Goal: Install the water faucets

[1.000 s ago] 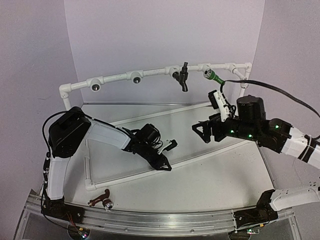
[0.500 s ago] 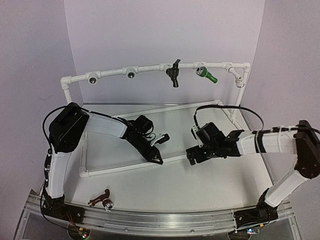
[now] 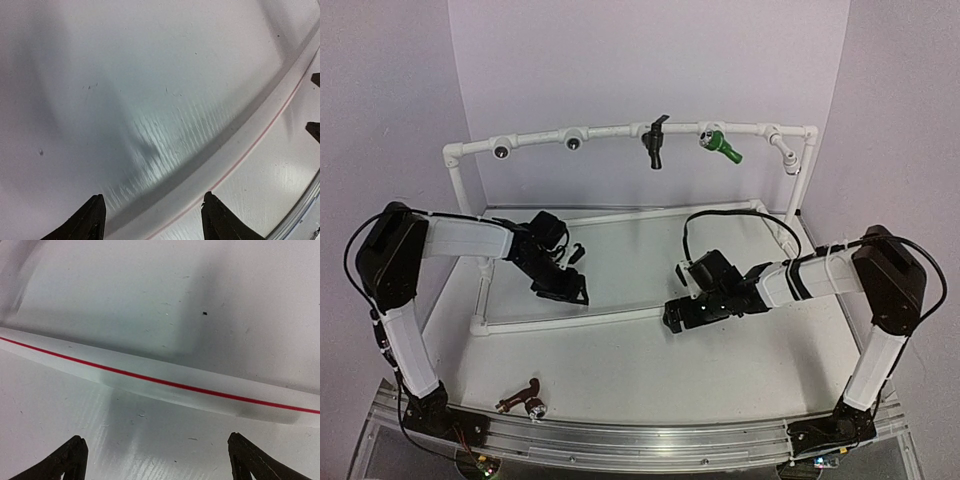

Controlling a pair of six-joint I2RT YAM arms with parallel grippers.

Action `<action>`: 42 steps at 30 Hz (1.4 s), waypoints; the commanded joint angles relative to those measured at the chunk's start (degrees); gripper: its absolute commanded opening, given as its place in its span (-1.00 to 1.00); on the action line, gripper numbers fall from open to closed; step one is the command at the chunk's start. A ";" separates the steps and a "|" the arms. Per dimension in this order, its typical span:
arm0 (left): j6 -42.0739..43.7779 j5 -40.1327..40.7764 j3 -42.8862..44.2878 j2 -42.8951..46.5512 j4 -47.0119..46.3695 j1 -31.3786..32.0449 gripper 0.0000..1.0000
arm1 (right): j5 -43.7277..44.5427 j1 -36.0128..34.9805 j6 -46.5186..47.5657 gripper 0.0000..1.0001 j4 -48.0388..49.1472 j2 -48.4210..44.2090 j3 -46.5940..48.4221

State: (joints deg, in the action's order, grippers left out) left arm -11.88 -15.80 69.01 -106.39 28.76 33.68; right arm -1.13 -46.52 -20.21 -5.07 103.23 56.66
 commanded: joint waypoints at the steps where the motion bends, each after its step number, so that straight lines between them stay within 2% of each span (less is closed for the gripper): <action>1: -7.59 -3.68 -6.95 11.05 1.74 1.06 0.37 | -5.07 0.09 0.71 0.97 4.54 3.20 2.42; 5: -17.01 -4.98 -18.53 19.22 1.75 2.37 0.30 | -8.33 0.14 0.87 0.96 8.60 3.24 1.53; 8: -27.13 -1.75 -25.27 24.17 3.16 7.26 0.25 | -10.14 0.12 0.81 0.96 10.91 3.03 0.00; 12: -39.03 6.64 -27.39 26.46 12.48 15.01 0.25 | -12.08 0.11 1.16 0.96 11.47 3.93 0.48; 17: -46.85 9.28 -29.29 25.10 16.26 18.72 0.23 | -12.71 0.09 1.55 0.97 11.69 3.94 0.63; 23: -47.90 10.63 -27.50 22.26 18.08 20.98 0.18 | -12.67 0.05 1.38 0.97 11.67 1.94 -1.43; 31: -48.91 9.24 -26.90 20.08 18.07 23.79 -0.37 | -14.46 0.03 -0.41 0.97 12.13 -0.22 -3.58; 36: -44.86 13.95 -21.03 20.49 17.95 23.82 -0.72 | -16.00 0.08 -1.31 0.96 12.89 -0.53 -3.58; 42: -37.68 20.82 -12.21 18.91 14.43 23.81 -0.95 | -17.57 0.04 -3.90 0.96 13.63 -4.38 -4.82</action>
State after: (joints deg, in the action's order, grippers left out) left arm -54.89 -0.67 49.97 -86.94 46.23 57.45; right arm -17.02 -46.52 -21.60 6.45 103.88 52.52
